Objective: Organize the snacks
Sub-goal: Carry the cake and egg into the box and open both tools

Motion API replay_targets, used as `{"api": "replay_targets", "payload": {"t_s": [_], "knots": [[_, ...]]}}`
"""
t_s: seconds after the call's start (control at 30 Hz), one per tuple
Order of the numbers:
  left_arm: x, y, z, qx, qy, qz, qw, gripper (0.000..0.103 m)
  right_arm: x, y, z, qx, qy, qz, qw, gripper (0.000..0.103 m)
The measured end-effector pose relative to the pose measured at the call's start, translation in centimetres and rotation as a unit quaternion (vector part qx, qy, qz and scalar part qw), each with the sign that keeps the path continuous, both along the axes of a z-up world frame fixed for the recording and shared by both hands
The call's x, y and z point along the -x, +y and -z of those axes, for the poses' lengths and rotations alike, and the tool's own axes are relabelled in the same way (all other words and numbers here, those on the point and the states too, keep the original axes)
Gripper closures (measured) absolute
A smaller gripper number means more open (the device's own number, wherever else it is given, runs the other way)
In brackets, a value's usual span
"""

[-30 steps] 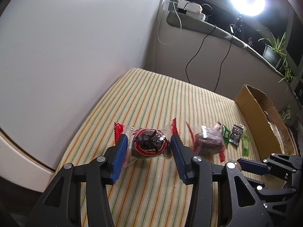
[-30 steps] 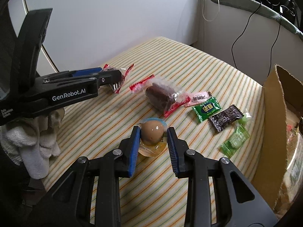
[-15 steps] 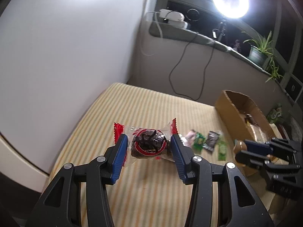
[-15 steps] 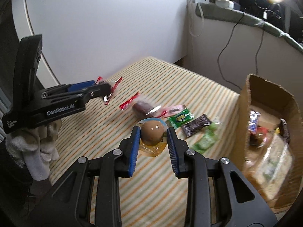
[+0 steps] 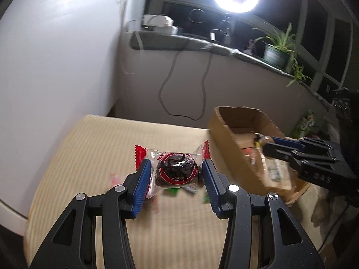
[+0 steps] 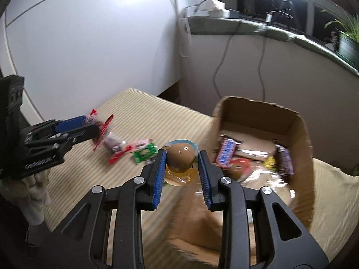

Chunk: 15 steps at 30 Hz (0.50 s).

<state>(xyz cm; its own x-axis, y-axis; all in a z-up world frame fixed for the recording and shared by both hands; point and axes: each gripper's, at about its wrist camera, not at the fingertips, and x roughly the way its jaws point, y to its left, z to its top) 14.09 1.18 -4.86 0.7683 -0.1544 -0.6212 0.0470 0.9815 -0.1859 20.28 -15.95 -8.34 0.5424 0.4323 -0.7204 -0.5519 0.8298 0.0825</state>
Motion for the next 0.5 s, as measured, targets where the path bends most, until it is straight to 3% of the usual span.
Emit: {"api": "replay_targets", "payload": {"t_s": [0.5], "knots": [[-2.0, -8.7, -0.3, -0.004, 0.004, 0.083, 0.9966, 0.057, -4.6, -5.9, 1.2, 0.014, 0.009, 0.052, 0.999, 0.073]]}}
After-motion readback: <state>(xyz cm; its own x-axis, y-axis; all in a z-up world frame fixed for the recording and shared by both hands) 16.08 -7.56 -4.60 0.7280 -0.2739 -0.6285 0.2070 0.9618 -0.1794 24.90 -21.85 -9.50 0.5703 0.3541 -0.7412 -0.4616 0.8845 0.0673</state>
